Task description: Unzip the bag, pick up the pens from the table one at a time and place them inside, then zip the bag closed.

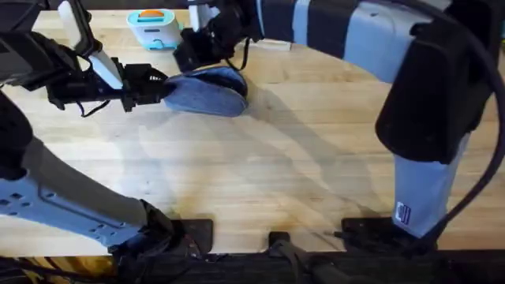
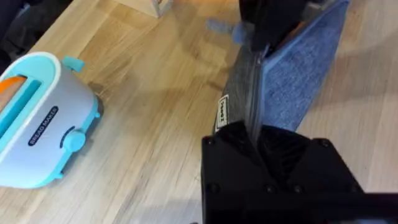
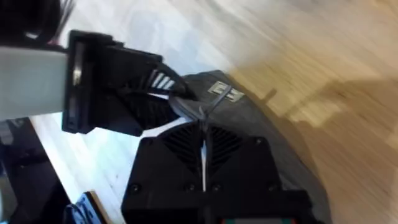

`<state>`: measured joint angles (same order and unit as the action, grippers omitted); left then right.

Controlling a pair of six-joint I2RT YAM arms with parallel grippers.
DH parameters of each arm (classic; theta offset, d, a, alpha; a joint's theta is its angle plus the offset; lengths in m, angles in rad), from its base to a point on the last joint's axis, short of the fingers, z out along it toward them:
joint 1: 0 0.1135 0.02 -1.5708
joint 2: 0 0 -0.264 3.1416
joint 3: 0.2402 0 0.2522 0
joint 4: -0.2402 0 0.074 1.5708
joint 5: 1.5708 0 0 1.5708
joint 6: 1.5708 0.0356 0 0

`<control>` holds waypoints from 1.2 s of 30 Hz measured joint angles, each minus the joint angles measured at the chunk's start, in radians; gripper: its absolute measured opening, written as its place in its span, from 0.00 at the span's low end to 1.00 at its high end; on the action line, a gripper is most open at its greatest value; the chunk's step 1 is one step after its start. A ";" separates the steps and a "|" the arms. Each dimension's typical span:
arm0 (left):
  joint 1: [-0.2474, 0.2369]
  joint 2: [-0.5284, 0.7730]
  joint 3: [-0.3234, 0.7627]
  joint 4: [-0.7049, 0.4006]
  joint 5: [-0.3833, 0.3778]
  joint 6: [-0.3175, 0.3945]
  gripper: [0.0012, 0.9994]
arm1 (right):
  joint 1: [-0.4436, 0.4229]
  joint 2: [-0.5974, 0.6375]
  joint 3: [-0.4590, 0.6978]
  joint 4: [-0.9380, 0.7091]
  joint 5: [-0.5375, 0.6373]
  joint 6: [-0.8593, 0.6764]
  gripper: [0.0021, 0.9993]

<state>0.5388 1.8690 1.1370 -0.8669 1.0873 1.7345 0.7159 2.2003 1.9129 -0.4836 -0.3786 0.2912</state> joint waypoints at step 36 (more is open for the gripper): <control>-0.023 0.000 0.000 -0.061 0.021 -0.014 0.04 | -0.291 -0.084 0.003 -0.414 0.135 0.135 0.03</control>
<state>0.5159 1.8690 1.1370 -0.9276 1.1082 1.7205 0.4252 2.1162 1.9160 -0.8978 -0.2437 0.4259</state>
